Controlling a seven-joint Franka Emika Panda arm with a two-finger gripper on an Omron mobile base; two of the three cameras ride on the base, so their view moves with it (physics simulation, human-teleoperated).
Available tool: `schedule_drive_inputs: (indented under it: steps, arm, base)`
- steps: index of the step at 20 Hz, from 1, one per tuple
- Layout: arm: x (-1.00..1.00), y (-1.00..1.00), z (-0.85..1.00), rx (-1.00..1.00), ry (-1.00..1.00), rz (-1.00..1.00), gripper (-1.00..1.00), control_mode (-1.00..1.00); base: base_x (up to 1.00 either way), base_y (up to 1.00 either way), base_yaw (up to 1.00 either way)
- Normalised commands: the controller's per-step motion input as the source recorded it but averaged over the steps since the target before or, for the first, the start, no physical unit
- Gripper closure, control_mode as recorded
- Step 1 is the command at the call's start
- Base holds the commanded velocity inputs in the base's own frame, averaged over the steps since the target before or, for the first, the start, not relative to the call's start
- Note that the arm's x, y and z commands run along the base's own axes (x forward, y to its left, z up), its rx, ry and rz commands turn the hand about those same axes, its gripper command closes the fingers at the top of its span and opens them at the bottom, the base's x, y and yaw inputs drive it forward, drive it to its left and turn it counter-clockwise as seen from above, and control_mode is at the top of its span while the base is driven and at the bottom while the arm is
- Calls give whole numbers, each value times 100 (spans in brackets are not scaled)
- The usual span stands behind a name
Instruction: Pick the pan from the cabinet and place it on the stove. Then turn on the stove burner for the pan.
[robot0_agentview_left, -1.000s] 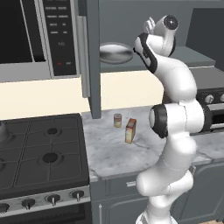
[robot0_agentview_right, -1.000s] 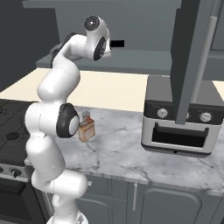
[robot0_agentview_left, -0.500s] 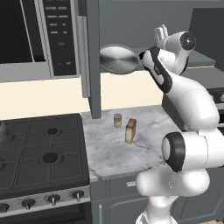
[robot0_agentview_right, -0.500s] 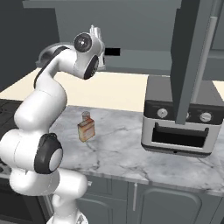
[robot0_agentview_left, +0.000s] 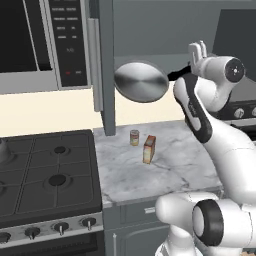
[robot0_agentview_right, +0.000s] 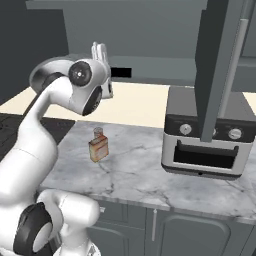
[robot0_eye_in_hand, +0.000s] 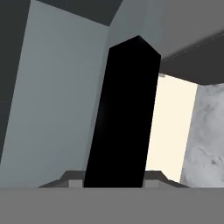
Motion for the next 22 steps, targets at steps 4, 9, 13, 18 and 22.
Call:
schedule_drive_inputs:
  steps: [4, 9, 13, 18, 22]
  arm:
    - [-93, 0, -1, 0, 0, 0, 100, -100]
    - [-76, 0, -4, 0, 0, 0, 100, -100]
    - [-58, 0, -11, 0, 0, 1, 100, -100]
    - [-44, 2, -20, -3, 1, 3, 100, -100]
    - [-25, 8, -46, -9, 8, 6, 100, -100]
  base:
    - [0, 0, 0]
    - [0, 0, 0]
    - [0, 0, 0]
    - [0, 0, 0]
    - [0, 0, 0]
